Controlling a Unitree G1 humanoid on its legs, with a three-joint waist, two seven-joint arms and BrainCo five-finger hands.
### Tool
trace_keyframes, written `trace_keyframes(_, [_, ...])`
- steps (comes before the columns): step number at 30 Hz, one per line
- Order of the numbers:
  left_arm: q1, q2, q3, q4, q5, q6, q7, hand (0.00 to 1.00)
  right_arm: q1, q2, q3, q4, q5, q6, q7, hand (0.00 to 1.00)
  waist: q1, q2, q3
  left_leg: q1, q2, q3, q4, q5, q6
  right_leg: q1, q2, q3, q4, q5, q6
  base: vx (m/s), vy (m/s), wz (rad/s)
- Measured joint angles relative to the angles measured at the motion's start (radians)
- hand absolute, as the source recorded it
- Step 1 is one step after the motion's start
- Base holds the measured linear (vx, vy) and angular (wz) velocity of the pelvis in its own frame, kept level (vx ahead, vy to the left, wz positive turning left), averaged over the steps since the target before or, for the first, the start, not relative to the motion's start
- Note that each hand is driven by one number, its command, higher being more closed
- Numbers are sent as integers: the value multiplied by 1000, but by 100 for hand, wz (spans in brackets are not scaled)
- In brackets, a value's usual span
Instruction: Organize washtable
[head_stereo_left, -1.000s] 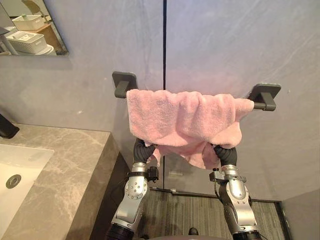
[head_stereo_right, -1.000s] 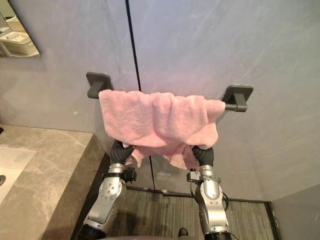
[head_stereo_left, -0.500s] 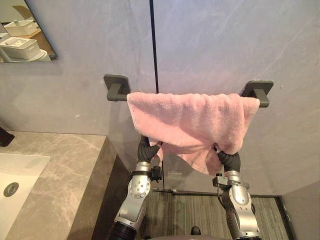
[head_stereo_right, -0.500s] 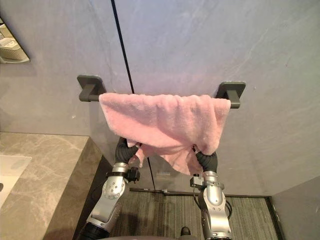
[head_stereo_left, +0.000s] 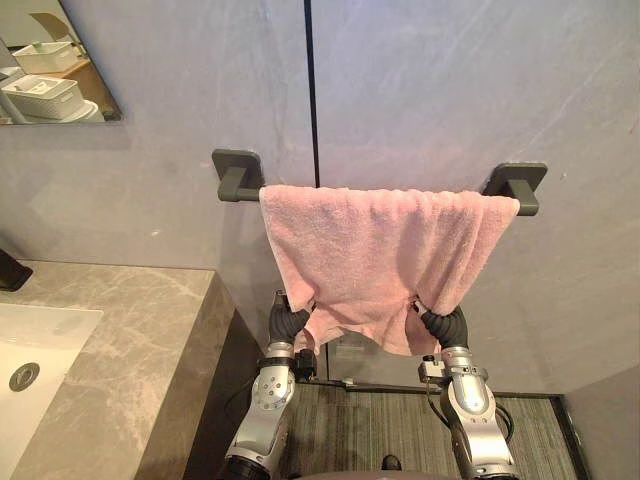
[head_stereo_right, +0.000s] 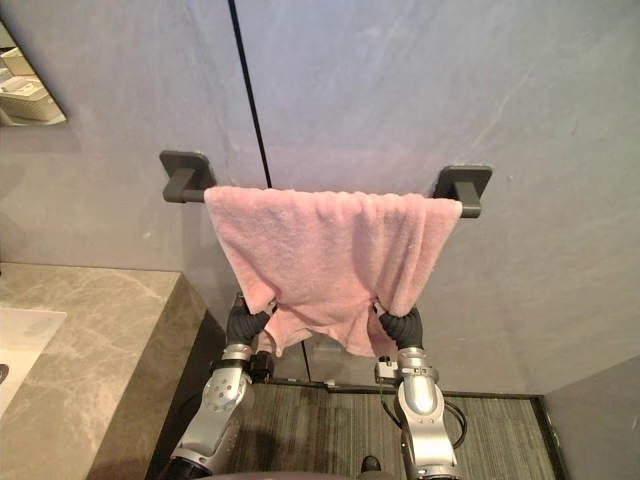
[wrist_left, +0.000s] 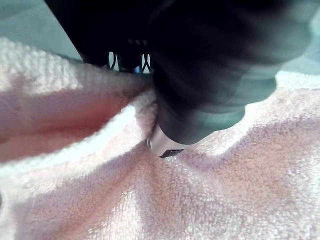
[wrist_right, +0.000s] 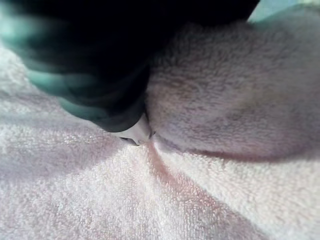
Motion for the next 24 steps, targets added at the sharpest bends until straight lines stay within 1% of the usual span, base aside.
trace_keyframes(3, [1,-2,20,0,-17,0,18,100,-1,-1,24,0,-30,0,-5,100,1,-2,0,-1,0,-2,-2,0,0,1,0,-2,1,-3,3,-10,-7,1])
trace_keyframes(8, [1,-10,32,0,-19,0,21,100,-1,-1,30,5,-32,1,-7,100,0,-13,0,-5,-1,-6,-3,0,0,3,0,-6,1,-4,5,-3,-4,1])
trace_keyframes(9, [1,-9,32,1,-19,0,21,100,-2,0,30,11,-32,1,-10,0,0,-15,-1,-5,-1,-7,-3,0,0,4,0,-10,0,-4,5,-17,-17,4])
trace_keyframes(10, [1,-8,33,3,-19,0,21,100,-3,2,30,12,-32,2,-16,0,-1,-16,-1,-4,-1,-10,-3,0,0,6,0,-16,0,-4,5,-30,-32,9])
trace_keyframes(11, [0,-8,35,13,-19,0,21,0,-2,3,28,20,-32,3,-22,0,-1,-16,-1,-3,-1,-15,-3,0,0,10,1,-24,0,-4,5,-28,-29,11])
trace_keyframes(13, [2,-7,41,34,-19,0,21,0,-7,3,22,41,-29,1,-28,0,0,-16,-1,2,0,-20,-3,0,0,19,2,-28,-3,-5,3,-41,-28,10])
trace_keyframes(15, [3,-4,41,59,-19,3,20,0,-13,6,11,72,1,-2,-43,0,0,-18,-5,6,1,-24,-3,1,0,20,3,-30,-4,-7,0,-65,-32,5])
trace_keyframes(17, [5,2,41,80,-19,4,18,0,-13,13,-7,97,49,-3,-44,0,1,-23,-8,6,2,-25,-5,2,-2,20,4,-32,-6,-6,0,-50,-30,1])
trace_keyframes(21, [6,16,42,95,-17,4,14,0,-11,23,-25,159,100,-2,-44,0,0,-35,-17,6,1,-21,-11,2,-2,23,4,-33,-24,2,-5,-33,-23,-2])
trace_keyframes(24, [2,31,42,113,-17,2,11,0,-7,23,-33,216,142,8,-43,0,0,-37,-18,7,1,-19,-15,2,-2,23,5,-32,-29,4,-6,-4,-6,-1])
